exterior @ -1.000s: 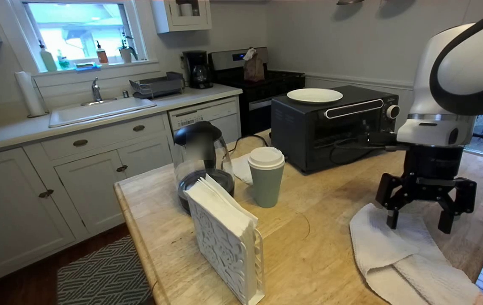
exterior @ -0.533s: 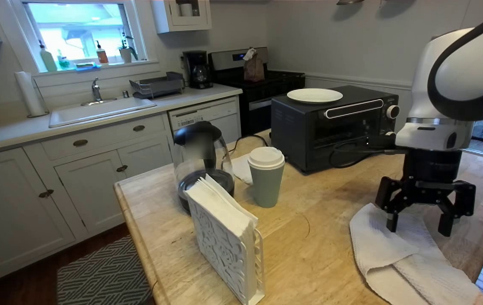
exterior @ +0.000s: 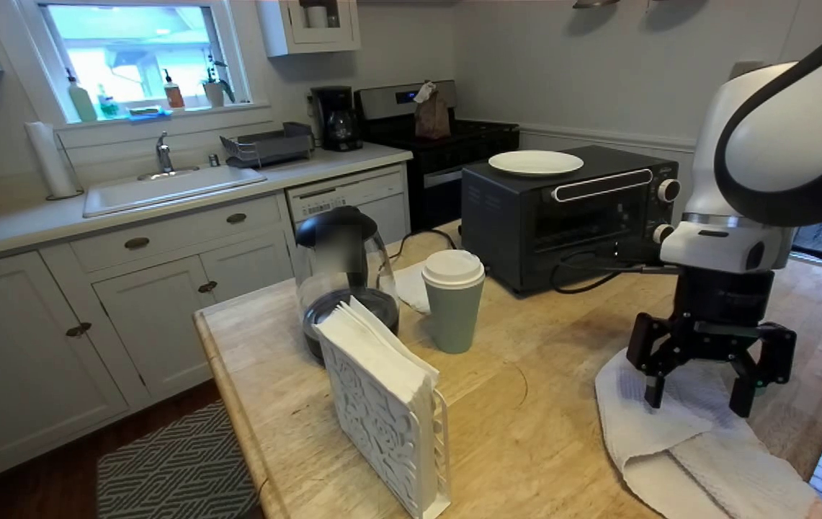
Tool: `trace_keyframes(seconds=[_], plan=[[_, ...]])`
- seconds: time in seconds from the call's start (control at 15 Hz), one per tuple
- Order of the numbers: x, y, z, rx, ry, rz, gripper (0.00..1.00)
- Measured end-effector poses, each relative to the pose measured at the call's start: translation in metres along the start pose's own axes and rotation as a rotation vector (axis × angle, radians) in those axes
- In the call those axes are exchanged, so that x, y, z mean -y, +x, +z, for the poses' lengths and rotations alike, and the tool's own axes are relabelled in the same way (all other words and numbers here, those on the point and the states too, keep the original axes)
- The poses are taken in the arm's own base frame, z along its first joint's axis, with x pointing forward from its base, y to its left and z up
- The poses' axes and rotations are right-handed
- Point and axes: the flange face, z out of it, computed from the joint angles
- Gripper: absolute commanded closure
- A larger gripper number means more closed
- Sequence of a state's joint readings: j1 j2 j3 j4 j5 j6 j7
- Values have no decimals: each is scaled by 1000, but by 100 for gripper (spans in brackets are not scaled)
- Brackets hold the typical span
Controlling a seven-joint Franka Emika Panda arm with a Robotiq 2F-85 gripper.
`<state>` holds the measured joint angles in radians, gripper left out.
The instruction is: Remove the towel from the plate which is on top of the oven and spread it on the table
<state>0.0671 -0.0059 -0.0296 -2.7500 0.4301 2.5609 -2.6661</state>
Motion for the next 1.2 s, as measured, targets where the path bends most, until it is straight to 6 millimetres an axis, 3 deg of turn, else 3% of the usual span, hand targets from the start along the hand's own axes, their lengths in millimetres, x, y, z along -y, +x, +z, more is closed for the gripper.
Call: trace_keyframes(seconds=[0.6, 1.2], plan=[[-6, 3, 18, 19, 27, -20, 100], [-16, 8, 15, 64, 68, -75, 98]])
